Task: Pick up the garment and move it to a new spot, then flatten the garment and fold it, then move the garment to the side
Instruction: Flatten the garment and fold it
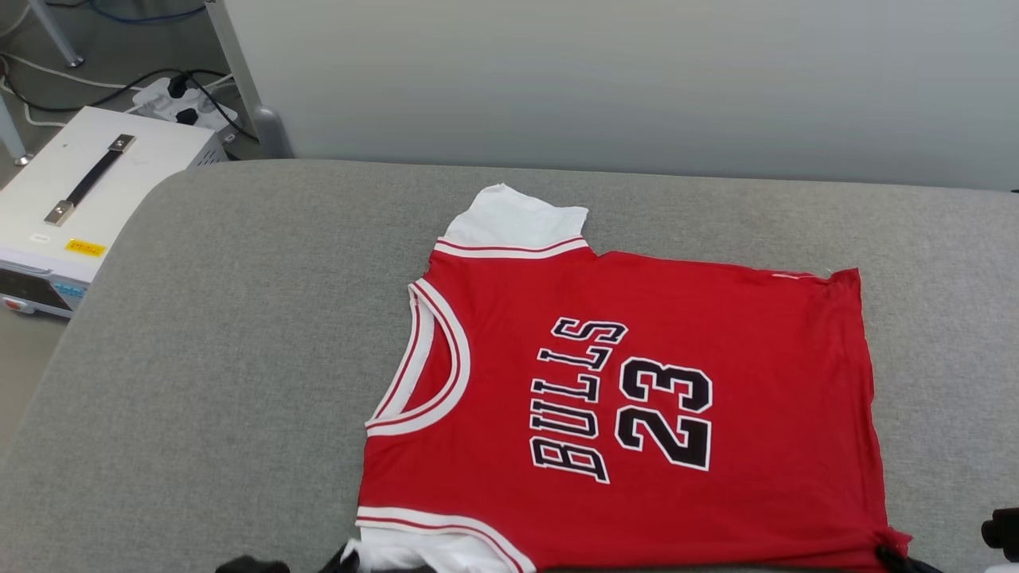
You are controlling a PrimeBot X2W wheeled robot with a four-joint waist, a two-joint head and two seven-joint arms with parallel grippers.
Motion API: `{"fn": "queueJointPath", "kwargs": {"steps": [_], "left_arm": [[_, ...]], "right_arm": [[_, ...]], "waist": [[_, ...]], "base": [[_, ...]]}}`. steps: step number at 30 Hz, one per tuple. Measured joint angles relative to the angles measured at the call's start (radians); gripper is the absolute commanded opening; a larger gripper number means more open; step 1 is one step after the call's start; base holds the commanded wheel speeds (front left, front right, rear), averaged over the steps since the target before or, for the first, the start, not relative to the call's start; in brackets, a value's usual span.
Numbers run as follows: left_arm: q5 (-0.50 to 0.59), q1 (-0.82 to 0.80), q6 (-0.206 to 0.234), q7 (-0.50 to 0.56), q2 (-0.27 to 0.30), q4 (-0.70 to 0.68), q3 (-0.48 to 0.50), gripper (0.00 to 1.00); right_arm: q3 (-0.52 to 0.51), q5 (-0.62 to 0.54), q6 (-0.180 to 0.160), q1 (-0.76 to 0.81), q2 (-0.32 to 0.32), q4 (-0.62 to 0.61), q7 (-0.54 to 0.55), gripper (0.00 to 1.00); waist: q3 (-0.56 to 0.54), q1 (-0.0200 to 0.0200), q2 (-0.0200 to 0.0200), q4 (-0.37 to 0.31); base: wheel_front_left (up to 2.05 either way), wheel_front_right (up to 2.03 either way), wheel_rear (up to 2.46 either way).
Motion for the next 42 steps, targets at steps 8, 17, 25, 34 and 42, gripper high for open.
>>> {"fn": "queueJointPath", "kwargs": {"steps": [8,17,25,34,42], "left_arm": [[0.067,-0.264,-0.081,0.039,0.005,0.061,-0.013,0.00],[0.113,-0.547,-0.177,0.069,-0.023,0.229,-0.011,0.00],[0.134,-0.729,-0.241,0.048,-0.071,0.458,-0.032,0.00],[0.147,-0.810,-0.269,0.006,-0.142,0.704,-0.124,0.00],[0.082,-0.841,-0.269,-0.022,-0.155,0.766,-0.195,0.14]], "right_arm": [[-0.133,-0.067,0.000,-0.004,0.062,-0.055,0.054,0.00],[-0.214,-0.131,0.000,-0.122,0.111,-0.117,0.147,0.00],[-0.211,-0.147,0.000,-0.262,0.146,-0.074,0.198,0.00],[-0.146,-0.166,0.000,-0.383,0.174,0.062,0.197,0.00],[-0.108,-0.166,0.000,-0.410,0.177,0.111,0.140,0.47]], "waist": [[0.040,0.0000,0.0000,-0.011],[0.125,0.0000,0.0000,-0.040],[0.223,0.0002,0.0000,-0.068],[0.308,0.0002,0.0000,-0.099],[0.300,0.0002,0.0000,-0.098]], "base": [[0.00,0.00,0.00],[0.00,0.00,0.00],[0.00,0.00,0.00],[0.00,0.00,0.00],[0.00,0.00,0.00]]}}
